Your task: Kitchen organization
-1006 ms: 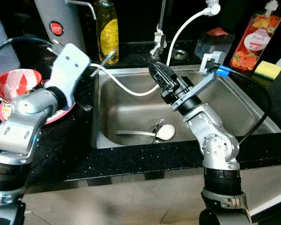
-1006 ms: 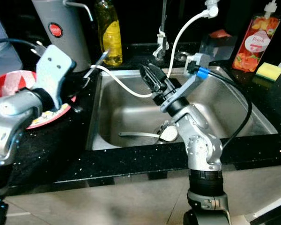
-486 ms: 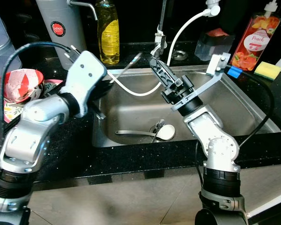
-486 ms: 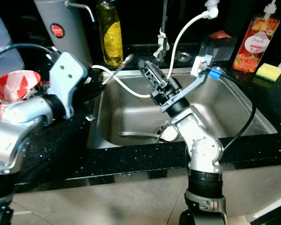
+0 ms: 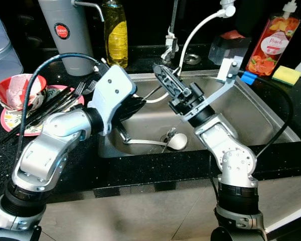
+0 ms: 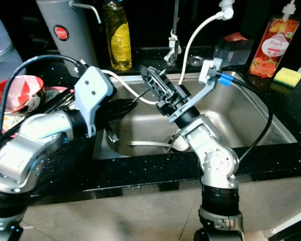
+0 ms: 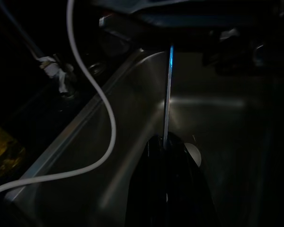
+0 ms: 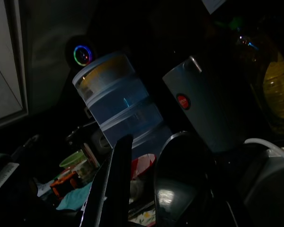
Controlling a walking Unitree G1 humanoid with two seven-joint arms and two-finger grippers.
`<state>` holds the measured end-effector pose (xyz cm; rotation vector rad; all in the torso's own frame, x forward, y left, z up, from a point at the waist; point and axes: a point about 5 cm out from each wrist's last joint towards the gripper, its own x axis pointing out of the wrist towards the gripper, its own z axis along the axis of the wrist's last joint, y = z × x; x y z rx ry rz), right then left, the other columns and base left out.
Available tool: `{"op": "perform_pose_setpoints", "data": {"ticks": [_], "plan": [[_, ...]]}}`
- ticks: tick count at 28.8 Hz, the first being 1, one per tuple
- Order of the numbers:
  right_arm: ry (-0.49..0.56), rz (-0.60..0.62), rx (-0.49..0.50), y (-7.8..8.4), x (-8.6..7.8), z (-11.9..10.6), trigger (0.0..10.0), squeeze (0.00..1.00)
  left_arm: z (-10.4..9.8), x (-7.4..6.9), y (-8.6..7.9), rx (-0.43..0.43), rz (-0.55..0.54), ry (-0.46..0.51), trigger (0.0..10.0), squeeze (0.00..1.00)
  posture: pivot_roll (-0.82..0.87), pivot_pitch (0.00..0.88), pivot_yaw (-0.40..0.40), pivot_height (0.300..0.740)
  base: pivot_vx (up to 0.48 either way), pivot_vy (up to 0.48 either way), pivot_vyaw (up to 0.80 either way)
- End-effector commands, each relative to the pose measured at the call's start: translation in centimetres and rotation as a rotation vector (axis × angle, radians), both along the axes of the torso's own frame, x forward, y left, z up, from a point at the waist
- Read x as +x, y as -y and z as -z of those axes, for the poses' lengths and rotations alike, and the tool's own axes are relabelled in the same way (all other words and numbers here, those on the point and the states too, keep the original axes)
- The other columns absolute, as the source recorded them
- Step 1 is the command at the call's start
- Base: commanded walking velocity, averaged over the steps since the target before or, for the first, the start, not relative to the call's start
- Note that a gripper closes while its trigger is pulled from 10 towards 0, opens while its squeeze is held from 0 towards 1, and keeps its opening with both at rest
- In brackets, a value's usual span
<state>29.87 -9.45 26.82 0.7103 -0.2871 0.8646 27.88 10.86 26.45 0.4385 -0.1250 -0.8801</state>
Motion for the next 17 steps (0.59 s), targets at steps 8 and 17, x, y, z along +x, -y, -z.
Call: {"op": "perform_pose_setpoints", "data": {"ticks": [8,17], "plan": [[0.039,-0.025,-0.08,-0.74,-0.83,0.14,8.4,0.0,0.55,0.04,0.53,0.026,-0.011,-0.003,10.0,0.0,0.2,0.0,0.004,0.74,0.0,0.0,0.0],[0.034,-0.025,-0.092,-0.9,-0.68,0.42,0.0,0.0,0.17,0.58,-0.18,0.016,-0.069,0.012,10.0,0.0,0.22,0.0,0.001,0.74,0.0,0.0,0.0]]}}
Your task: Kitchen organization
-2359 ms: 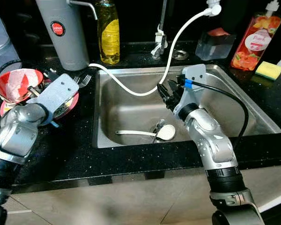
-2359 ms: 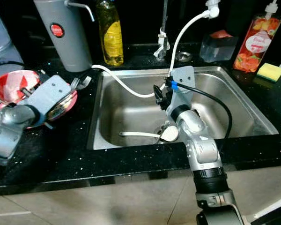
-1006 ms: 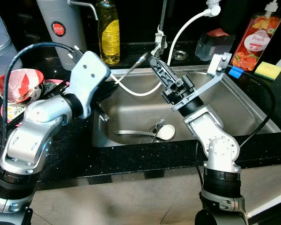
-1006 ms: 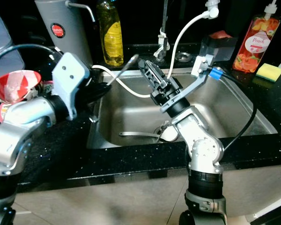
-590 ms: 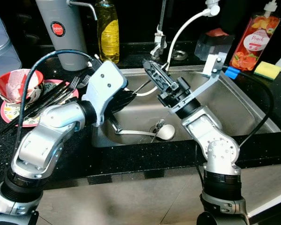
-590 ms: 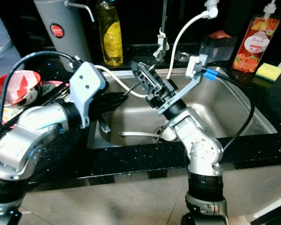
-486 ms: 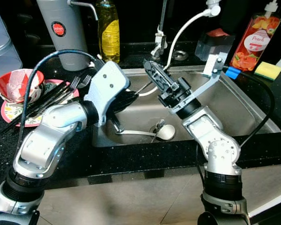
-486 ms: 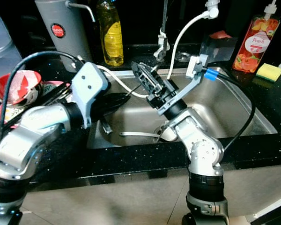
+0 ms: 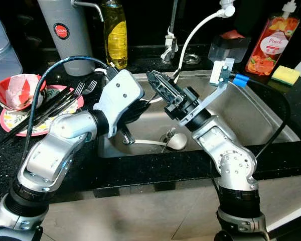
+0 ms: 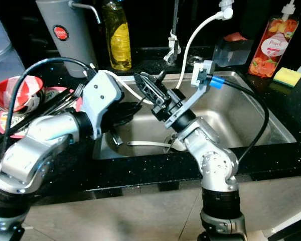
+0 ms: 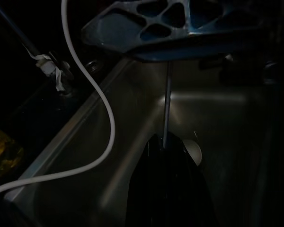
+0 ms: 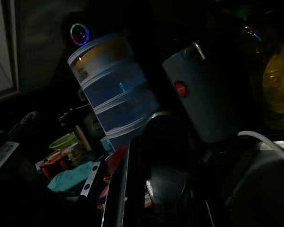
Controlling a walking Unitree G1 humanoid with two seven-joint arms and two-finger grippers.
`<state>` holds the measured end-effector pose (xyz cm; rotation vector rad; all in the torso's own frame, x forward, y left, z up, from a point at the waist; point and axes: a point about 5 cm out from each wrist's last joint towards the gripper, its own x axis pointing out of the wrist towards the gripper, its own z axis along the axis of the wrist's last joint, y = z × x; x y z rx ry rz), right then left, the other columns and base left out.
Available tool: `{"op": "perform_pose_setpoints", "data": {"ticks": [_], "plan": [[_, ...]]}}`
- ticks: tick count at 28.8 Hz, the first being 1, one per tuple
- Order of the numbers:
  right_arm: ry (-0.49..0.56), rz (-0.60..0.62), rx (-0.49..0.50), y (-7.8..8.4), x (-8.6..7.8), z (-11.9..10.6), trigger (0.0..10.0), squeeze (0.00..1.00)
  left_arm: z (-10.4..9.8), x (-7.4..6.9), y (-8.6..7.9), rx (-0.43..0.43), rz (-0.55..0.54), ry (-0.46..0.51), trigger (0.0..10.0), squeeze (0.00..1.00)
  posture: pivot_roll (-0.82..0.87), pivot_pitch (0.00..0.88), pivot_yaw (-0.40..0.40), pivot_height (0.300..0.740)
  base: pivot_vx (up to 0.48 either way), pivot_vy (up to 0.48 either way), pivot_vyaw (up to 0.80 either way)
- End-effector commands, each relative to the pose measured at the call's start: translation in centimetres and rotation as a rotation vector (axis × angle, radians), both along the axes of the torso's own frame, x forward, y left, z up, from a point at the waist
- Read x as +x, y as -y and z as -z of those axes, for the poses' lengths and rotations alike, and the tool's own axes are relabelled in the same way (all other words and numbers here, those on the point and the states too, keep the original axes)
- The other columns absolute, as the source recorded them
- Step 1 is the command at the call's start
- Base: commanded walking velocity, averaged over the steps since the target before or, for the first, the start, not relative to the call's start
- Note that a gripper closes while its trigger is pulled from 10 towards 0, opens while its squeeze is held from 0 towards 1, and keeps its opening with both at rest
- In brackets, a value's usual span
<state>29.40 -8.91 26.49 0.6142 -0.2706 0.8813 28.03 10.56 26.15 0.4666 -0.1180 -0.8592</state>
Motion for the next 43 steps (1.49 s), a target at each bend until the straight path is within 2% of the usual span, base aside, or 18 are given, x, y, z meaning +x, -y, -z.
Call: {"op": "perform_pose_setpoints", "data": {"ticks": [1,8,15,16,17,21,22,23,24,30,32,33,34,37,40,42,43], "plan": [[0.005,-0.027,0.0,-0.4,-0.2,0.1,0.0,0.0,-0.1,0.4,-0.6,-0.011,-0.049,0.002,10.0,0.0,0.22,0.0,0.001,0.74,0.0,0.0,0.0],[0.006,-0.033,0.003,-0.6,-0.3,0.1,0.0,0.0,-0.5,1.0,-0.7,-0.018,-0.121,0.055,10.0,0.0,0.22,0.0,-0.001,0.74,0.0,0.0,0.0],[0.002,-0.03,0.004,-0.5,-0.3,0.2,0.0,0.0,-0.3,0.7,-0.5,-0.015,-0.101,0.043,10.0,0.0,0.23,0.0,-0.007,0.74,0.0,0.0,0.0],[0.001,-0.029,0.004,-0.5,-0.3,0.2,0.0,0.0,-0.2,0.6,-0.4,-0.019,-0.1,0.04,10.0,0.4,0.23,0.0,-0.007,0.74,0.0,0.0,0.0],[0.004,-0.029,0.003,-0.6,-0.3,0.2,0.0,0.0,-0.2,0.7,-0.4,-0.038,-0.098,0.03,10.0,1.0,0.23,0.0,-0.007,0.74,0.0,0.0,0.0],[0.008,-0.024,0.002,-0.5,-0.2,0.1,0.0,0.0,-0.4,0.6,-0.1,-0.069,-0.087,0.024,10.0,1.0,0.22,0.0,-0.008,0.74,0.0,0.0,0.0],[0.007,-0.019,0.003,-0.4,-0.1,0.0,0.0,0.0,-0.6,0.5,-0.1,-0.076,-0.075,0.023,10.0,0.91,0.22,0.0,-0.007,0.74,0.0,0.0,0.0],[0.006,-0.015,0.004,-0.3,-0.1,0.0,0.0,0.0,-0.8,0.4,-0.1,-0.08,-0.067,0.022,10.0,0.91,0.22,0.0,-0.007,0.74,0.0,0.0,0.0],[0.002,-0.01,0.006,-0.3,-0.1,0.1,0.0,0.0,-1.2,0.0,-0.2,-0.097,-0.041,0.026,10.0,0.0,0.22,0.0,-0.007,0.74,0.0,0.0,0.0],[-0.026,0.028,-0.003,0.0,0.2,0.6,0.0,0.0,-2.6,-1.3,-1.6,-0.155,0.028,0.06,10.0,0.0,0.23,0.0,-0.01,0.74,0.0,0.0,0.0],[-0.085,0.153,-0.005,0.9,1.7,0.9,0.0,0.0,-2.5,-1.4,-2.3,-0.144,0.025,0.043,10.0,0.0,0.22,0.0,-0.012,0.74,0.0,0.0,0.0],[-0.14,0.302,-0.034,2.0,3.1,1.4,10.0,0.0,-2.2,-1.4,-2.6,-0.132,0.023,0.017,10.0,0.0,0.23,0.0,-0.011,0.74,0.0,0.0,0.0],[-0.192,0.463,-0.069,3.2,4.4,2.0,10.0,0.0,-2.0,-1.4,-2.9,-0.121,0.023,-0.012,10.0,0.0,0.23,0.0,-0.011,0.74,0.0,0.0,0.0],[-0.198,0.537,-0.085,4.2,4.8,2.3,10.0,0.0,-1.8,-1.0,-3.3,-0.112,-0.016,-0.015,10.0,0.0,0.23,0.0,-0.008,0.74,0.0,0.0,0.0],[-0.242,0.689,-0.134,5.8,5.5,3.0,10.0,0.0,-1.6,-0.1,-4.1,-0.094,-0.099,-0.007,10.0,0.0,0.23,0.0,-0.01,0.74,0.0,0.0,0.0],[-0.263,0.782,-0.194,6.6,5.7,3.6,10.0,0.0,-1.5,0.5,-4.8,-0.086,-0.172,-0.02,10.0,0.0,0.23,0.0,-0.011,0.74,0.0,0.0,0.0],[-0.266,0.814,-0.323,6.5,5.9,4.7,10.0,0.0,-1.1,1.7,-6.0,-0.083,-0.296,-0.036,10.0,0.0,0.23,0.0,-0.012,0.74,0.0,0.0,0.0]]}}
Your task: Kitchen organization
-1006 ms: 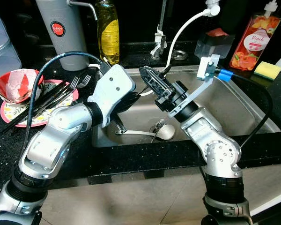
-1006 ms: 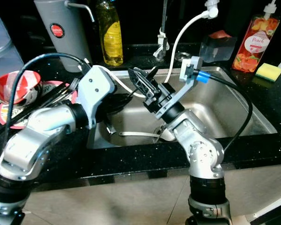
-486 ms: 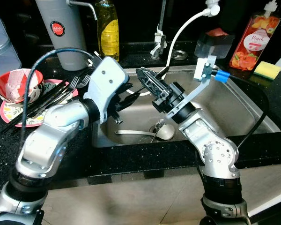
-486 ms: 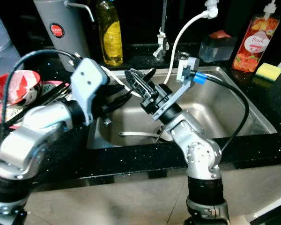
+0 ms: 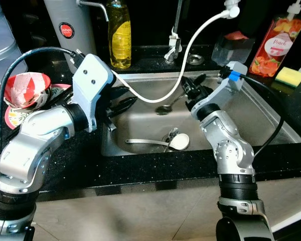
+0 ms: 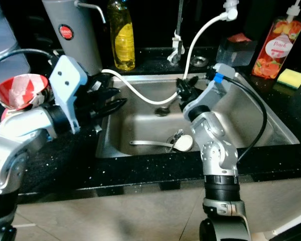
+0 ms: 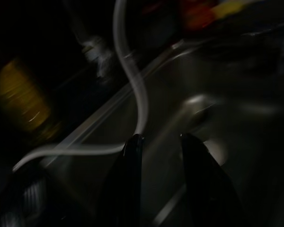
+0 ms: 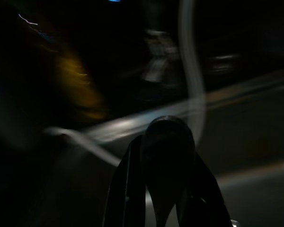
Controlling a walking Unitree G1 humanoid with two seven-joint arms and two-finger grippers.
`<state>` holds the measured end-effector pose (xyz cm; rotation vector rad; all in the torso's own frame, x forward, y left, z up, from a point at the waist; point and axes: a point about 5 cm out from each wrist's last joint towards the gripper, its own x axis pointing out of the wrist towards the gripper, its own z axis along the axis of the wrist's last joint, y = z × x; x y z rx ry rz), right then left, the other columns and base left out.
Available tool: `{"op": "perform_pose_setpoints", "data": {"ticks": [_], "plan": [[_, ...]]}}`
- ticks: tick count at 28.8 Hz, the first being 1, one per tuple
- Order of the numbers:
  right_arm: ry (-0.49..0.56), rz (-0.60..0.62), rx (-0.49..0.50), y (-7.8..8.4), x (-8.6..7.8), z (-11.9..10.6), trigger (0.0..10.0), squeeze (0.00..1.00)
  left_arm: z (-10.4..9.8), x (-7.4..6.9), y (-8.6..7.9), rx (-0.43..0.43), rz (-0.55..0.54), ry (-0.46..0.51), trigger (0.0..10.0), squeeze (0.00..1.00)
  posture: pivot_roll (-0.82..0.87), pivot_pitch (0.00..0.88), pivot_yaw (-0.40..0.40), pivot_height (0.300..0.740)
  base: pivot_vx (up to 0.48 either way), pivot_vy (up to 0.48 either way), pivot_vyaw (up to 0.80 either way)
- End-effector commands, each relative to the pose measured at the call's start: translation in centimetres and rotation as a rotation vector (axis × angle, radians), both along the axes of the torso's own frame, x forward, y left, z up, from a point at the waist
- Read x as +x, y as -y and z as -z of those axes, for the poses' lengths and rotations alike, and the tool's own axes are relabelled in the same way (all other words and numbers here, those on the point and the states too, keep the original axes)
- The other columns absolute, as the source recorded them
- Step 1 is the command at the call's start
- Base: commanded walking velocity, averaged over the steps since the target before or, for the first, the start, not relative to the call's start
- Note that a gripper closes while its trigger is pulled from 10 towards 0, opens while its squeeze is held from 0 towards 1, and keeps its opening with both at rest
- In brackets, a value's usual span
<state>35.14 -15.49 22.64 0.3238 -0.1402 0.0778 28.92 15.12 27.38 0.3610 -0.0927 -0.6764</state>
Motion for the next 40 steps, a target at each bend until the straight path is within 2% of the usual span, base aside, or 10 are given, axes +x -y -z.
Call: {"op": "perform_pose_setpoints", "data": {"ticks": [1,3,4,9,10,14,23,38,39,40], "plan": [[-0.064,0.039,-0.144,-0.2,0.2,1.6,10.0,0.0,0.3,1.6,-2.2,0.025,-0.199,-0.031,10.0,0.0,0.23,0.0,-0.012,0.74,0.0,0.0,0.0],[-0.116,-0.013,-0.273,-1.2,0.3,3.4,10.0,0.0,0.4,2.7,-3.5,-0.006,-0.321,-0.055,10.0,0.0,0.23,0.0,-0.012,0.74,0.0,0.0,0.0],[-0.153,-0.092,-0.334,-2.2,0.0,4.6,10.0,1.0,0.4,3.0,-3.7,-0.021,-0.348,-0.066,10.0,0.0,0.22,0.0,-0.005,0.74,0.0,0.0,0.0],[-0.154,-0.212,-0.409,-4.0,-0.9,5.8,10.0,1.0,0.5,3.6,-3.9,-0.044,-0.409,-0.089,10.0,0.0,0.22,0.0,-0.005,0.74,0.0,0.0,0.0],[-0.088,-0.206,-0.372,-4.3,-1.0,4.8,10.0,0.0,0.7,3.8,-3.8,-0.055,-0.431,-0.096,10.0,0.0,0.22,0.0,-0.005,0.74,0.0,0.0,0.0],[0.139,-0.107,-0.046,-3.2,-1.0,-0.2,10.0,0.0,1.1,4.2,-3.9,-0.081,-0.52,-0.107,10.0,0.0,0.22,0.0,-0.003,0.74,0.0,0.0,0.0],[0.325,-0.314,0.16,-4.1,-2.9,-4.0,10.0,0.0,1.0,4.5,-3.6,0.015,-0.577,-0.058,10.0,0.0,0.21,0.0,-0.004,0.74,0.0,0.0,0.0],[0.35,-0.329,0.046,-3.9,-3.5,-4.3,10.0,0.0,0.8,4.3,-9.9,0.095,-0.975,-0.121,10.0,0.0,0.21,0.0,0.018,0.74,0.0,0.0,0.0],[0.351,-0.33,0.045,-3.9,-3.5,-4.3,10.0,0.0,1.0,4.3,-10.0,0.088,-0.984,-0.128,10.0,0.65,0.21,0.0,0.018,0.74,0.0,0.0,0.0],[0.35,-0.332,0.046,-3.9,-3.5,-4.3,10.0,0.0,1.3,4.4,-9.9,0.075,-0.979,-0.136,10.0,1.0,0.22,0.0,0.014,0.74,0.0,0.0,0.0]]}}
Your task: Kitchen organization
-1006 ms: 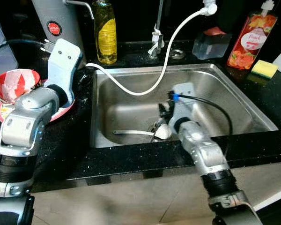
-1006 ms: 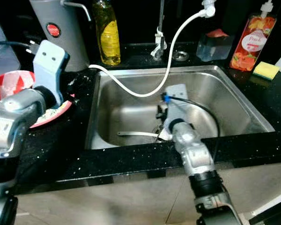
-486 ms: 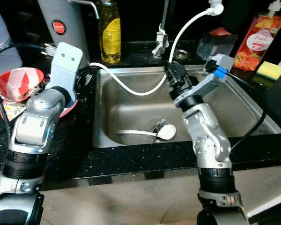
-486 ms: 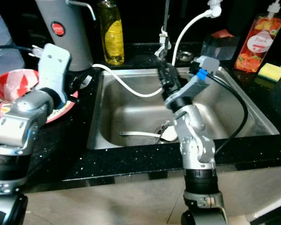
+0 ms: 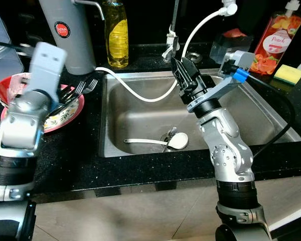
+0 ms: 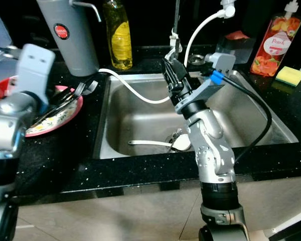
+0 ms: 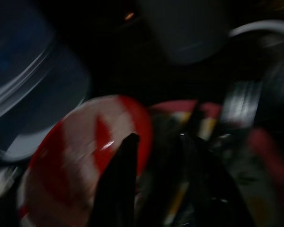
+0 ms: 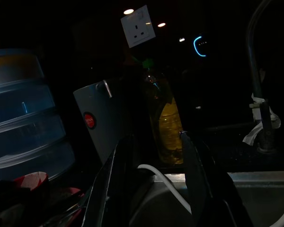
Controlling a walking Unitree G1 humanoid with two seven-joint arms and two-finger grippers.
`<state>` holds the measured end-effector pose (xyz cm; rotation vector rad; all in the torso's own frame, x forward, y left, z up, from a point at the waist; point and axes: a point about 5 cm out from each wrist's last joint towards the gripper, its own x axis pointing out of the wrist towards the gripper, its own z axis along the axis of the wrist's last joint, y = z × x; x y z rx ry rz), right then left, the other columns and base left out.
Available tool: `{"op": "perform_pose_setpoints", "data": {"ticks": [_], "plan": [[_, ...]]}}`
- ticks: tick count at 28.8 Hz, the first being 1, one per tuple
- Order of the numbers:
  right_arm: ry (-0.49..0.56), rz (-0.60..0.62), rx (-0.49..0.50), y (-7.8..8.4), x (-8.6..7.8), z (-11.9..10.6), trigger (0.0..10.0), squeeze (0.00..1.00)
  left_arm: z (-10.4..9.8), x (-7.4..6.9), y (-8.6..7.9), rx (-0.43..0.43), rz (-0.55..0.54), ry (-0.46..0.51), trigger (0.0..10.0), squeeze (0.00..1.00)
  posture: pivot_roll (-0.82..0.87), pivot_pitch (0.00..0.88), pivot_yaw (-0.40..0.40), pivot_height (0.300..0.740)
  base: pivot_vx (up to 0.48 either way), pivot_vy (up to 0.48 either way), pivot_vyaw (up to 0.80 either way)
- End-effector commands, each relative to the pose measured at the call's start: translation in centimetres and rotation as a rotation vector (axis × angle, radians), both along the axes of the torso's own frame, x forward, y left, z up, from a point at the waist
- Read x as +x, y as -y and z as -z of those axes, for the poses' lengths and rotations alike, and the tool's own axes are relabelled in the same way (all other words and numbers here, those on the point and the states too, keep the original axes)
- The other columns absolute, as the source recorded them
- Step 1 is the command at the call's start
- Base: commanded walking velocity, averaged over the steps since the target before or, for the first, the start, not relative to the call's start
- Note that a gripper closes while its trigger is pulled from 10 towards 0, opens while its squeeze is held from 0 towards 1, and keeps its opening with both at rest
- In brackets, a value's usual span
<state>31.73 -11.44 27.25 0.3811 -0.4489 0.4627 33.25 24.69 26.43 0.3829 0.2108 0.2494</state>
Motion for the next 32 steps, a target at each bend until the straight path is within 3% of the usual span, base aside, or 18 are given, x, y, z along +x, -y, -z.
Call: {"op": "perform_pose_setpoints", "data": {"ticks": [1,5,8,11,12,16,17,19,22,26,32], "plan": [[-0.013,0.0,-0.008,0.1,0.0,0.3,10.0,0.0,0.4,0.1,-0.3,-0.008,-0.013,-0.018,10.0,1.0,0.22,0.0,0.014,0.74,0.0,0.0,0.0],[-0.014,-0.006,-0.006,0.0,0.0,0.3,10.0,0.0,0.5,0.3,0.1,-0.036,0.002,-0.013,10.0,1.0,0.22,0.0,0.014,0.74,0.0,0.0,0.0],[-0.011,-0.012,-0.008,-0.2,0.0,0.3,10.0,0.0,0.8,0.6,0.7,-0.185,0.033,-0.027,10.0,1.0,0.21,0.0,0.016,0.74,0.0,0.0,0.0],[-0.011,-0.012,-0.005,-0.1,0.0,0.3,10.0,0.0,1.0,0.8,0.7,-0.239,0.041,-0.052,10.0,0.96,0.21,0.0,0.015,0.74,0.0,0.0,0.0],[-0.011,-0.012,-0.003,-0.1,-0.1,0.3,10.0,0.0,1.1,0.9,0.6,-0.249,0.043,-0.063,10.0,0.0,0.21,0.0,0.016,0.74,0.0,0.0,0.0],[-0.01,-0.012,-0.002,-0.1,-0.1,0.3,10.0,0.0,1.1,1.1,-0.2,-0.247,0.01,-0.075,10.0,0.0,0.21,0.0,0.017,0.74,0.0,0.0,0.0],[-0.011,-0.011,0.001,0.0,-0.1,0.3,10.0,0.0,0.8,1.0,-1.4,-0.173,-0.065,-0.056,10.0,0.0,0.21,0.0,0.021,0.74,0.0,0.0,0.0],[-0.012,-0.01,0.002,0.0,-0.1,0.4,10.0,0.0,0.6,1.0,-1.8,-0.128,-0.09,-0.044,10.0,0.0,0.21,0.0,0.021,0.74,0.0,0.0,0.0],[-0.016,-0.01,0.004,0.0,-0.1,0.5,10.0,0.0,0.0,0.9,-2.2,-0.036,-0.09,-0.03,10.0,0.0,0.22,0.0,0.019,0.74,0.0,0.0,0.0],[-0.017,-0.01,0.005,0.0,-0.1,0.5,10.0,0.0,-0.7,0.8,-2.5,0.015,-0.088,-0.013,10.0,0.0,0.22,0.0,0.018,0.74,0.0,0.0,0.0],[-0.019,-0.01,0.005,0.0,-0.1,0.6,10.0,0.0,-1.3,0.6,-3.3,0.0,-0.103,0.018,10.0,0.0,0.21,0.0,0.019,0.74,0.0,0.0,0.0]]}}
